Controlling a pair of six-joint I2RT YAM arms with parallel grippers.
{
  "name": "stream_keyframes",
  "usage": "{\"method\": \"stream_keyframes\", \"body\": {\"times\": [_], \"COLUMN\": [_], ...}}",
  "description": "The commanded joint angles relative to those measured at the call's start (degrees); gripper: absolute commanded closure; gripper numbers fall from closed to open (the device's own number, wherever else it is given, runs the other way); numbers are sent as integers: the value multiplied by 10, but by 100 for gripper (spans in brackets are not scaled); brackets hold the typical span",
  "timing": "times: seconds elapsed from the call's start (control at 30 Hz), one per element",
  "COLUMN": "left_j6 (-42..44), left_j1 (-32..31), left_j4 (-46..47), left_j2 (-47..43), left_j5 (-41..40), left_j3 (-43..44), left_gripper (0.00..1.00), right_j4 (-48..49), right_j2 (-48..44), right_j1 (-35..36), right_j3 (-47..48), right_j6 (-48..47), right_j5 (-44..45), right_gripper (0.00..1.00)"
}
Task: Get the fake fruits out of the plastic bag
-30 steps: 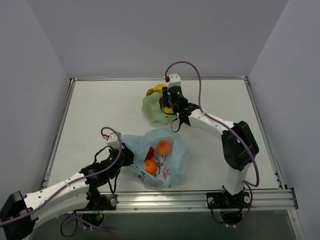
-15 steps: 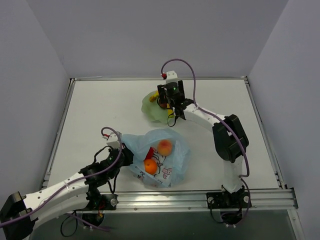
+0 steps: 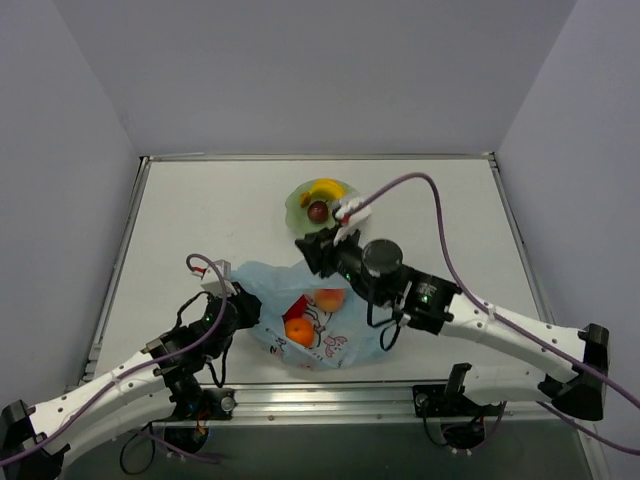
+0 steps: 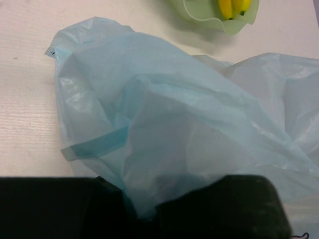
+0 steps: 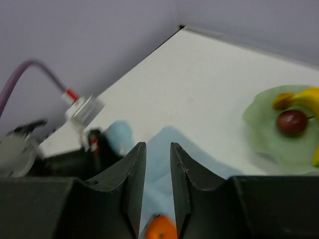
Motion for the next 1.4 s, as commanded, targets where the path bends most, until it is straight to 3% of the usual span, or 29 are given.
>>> {"method": "stream_keyframes", "body": {"times": [0.0, 0.1, 0.3, 0.4, 0.5, 0.53, 0.63, 1.03, 1.1, 1.23, 1.37], "left_j6": [5, 9, 6, 5, 5, 5, 6, 4, 3, 2, 4], "left_j1": [2, 2, 2, 2, 3, 3, 3, 4, 4, 4, 4], "left_j4": [-18, -12, 6, 8, 12, 15, 28, 61, 64, 55, 45], "left_j2": [4, 18, 31, 31, 26, 26, 34, 62, 62, 54, 38], "left_j5": [-25, -25, -14, -12, -14, -12, -6, 12, 12, 10, -6], "left_j3": [50, 59, 53, 48, 44, 42, 37, 24, 19, 20, 24], "left_gripper": [98, 98, 97, 98, 98, 98, 98, 98, 98, 98, 98], "right_j4": [-26, -38, -42, -68, -68, -67, -59, 59, 66, 58, 2], "right_j2": [-34, -44, -20, 18, 56, 65, 105, 227, 242, 239, 172], "right_j1": [100, 165, 163, 120, 73, 63, 31, -11, -16, -16, 29], "right_j3": [-91, -151, -218, -210, -207, -204, -189, -160, -155, -154, -171], "right_j6": [43, 112, 213, 233, 246, 244, 232, 192, 186, 182, 193], "right_j5": [68, 96, 168, 189, 189, 189, 189, 118, 122, 143, 164], "right_gripper": [78, 79, 80, 72, 57, 45, 28, 18, 19, 50, 65]}}
